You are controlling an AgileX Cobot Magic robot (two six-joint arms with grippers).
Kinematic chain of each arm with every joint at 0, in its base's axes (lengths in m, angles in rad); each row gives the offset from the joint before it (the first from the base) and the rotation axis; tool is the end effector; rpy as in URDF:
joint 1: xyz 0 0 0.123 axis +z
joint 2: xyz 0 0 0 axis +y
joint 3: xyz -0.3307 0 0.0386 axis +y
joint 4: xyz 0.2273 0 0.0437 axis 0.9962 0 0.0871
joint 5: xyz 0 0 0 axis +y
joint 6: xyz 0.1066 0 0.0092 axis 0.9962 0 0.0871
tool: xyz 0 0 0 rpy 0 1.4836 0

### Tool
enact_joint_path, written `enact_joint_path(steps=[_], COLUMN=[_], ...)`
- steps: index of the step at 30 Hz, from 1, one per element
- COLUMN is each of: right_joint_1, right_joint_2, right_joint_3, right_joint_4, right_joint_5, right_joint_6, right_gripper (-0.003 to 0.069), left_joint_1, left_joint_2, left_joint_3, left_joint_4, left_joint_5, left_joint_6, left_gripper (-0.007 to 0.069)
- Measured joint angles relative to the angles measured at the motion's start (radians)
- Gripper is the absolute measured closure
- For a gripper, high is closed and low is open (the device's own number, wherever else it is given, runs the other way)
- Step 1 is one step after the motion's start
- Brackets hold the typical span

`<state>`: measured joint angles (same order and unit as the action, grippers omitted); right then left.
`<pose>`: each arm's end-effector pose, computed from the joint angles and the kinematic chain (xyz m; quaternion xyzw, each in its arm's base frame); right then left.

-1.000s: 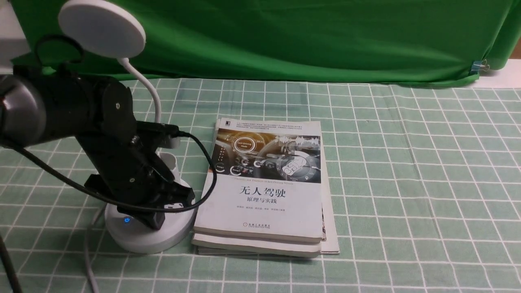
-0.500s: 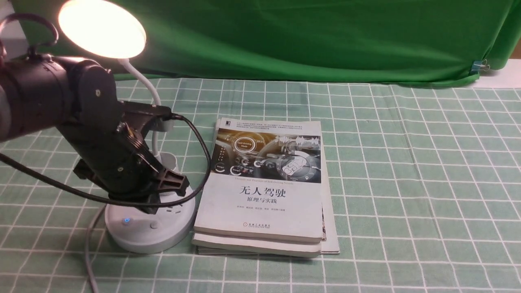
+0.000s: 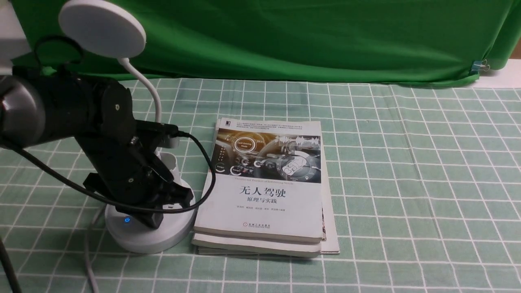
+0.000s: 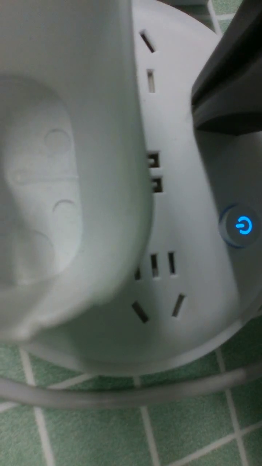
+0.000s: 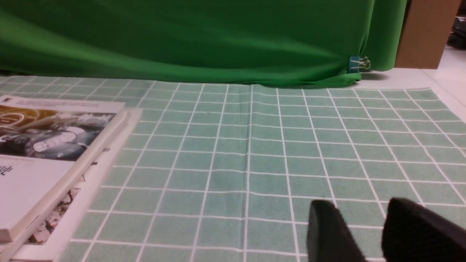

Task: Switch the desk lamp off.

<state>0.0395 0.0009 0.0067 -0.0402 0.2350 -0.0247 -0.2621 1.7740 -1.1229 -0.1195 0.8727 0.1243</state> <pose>0.0027 -0.0009 0.1872 -0.0362 0.7589 -0.0115 0.6501 0.3127 -0.0940 0.2306 0.1567 0.9842 -0.0527 0.0634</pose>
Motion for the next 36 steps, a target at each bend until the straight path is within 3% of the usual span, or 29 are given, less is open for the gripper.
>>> enact_joint_path(steps=[13, 30, 36], right_joint_1=[0.000, 0.000, 0.000], right_joint_2=[0.000, 0.000, 0.000], right_joint_3=[0.000, 0.000, 0.000], right_joint_4=[0.000, 0.000, 0.000], right_joint_5=[0.000, 0.000, 0.000], right_joint_6=[0.000, 0.000, 0.000], right_gripper=[0.0417, 0.0417, 0.0417], left_joint_1=[0.000, 0.000, 0.000], left_joint_2=[-0.285, -1.320, -1.544], left_joint_3=[0.046, 0.675, 0.818], left_joint_4=[-0.023, -0.068, -0.067], left_joint_5=[-0.038, -0.523, -0.555], left_joint_6=[-0.001, 0.003, 0.001], left_gripper=[0.0624, 0.0624, 0.0624])
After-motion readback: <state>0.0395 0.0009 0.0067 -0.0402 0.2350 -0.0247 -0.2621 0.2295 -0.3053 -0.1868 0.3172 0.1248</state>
